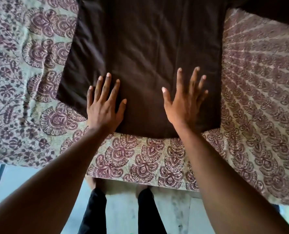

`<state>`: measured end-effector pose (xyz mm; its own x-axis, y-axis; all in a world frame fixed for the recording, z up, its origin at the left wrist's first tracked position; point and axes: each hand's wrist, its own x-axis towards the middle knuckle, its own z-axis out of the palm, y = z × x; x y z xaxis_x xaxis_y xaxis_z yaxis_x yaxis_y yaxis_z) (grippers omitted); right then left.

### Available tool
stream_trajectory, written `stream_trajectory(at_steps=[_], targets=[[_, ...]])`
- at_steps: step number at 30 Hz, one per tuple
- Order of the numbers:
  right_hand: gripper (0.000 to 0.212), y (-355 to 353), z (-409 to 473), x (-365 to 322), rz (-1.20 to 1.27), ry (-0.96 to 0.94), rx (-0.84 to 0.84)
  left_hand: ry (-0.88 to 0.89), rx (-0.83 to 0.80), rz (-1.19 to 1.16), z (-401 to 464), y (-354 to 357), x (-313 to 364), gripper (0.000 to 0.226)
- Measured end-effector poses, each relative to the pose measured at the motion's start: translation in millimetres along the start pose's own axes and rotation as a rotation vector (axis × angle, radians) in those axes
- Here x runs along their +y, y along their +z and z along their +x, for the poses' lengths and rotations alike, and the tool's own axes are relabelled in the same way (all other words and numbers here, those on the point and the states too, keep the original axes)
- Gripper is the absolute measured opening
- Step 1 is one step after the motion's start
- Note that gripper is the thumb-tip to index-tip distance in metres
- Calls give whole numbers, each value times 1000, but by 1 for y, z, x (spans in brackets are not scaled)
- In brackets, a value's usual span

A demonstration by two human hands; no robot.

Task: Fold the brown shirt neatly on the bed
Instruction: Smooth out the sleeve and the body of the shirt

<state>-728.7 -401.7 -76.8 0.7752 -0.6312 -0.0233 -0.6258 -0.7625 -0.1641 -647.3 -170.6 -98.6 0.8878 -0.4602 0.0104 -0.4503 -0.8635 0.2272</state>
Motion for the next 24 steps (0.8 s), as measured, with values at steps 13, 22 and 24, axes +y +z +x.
stream_trajectory(at_steps=[13, 22, 24], targets=[[71, 11, -120, -41, -49, -589, -324, 60, 43, 5, -9, -34, -84, 68], [78, 41, -24, -135, -56, -68, -122, 150, -49, 21, 54, -30, -144, 69], [80, 45, -50, -154, -90, -131, -152, 166, -52, 6, 52, -31, -152, 69]])
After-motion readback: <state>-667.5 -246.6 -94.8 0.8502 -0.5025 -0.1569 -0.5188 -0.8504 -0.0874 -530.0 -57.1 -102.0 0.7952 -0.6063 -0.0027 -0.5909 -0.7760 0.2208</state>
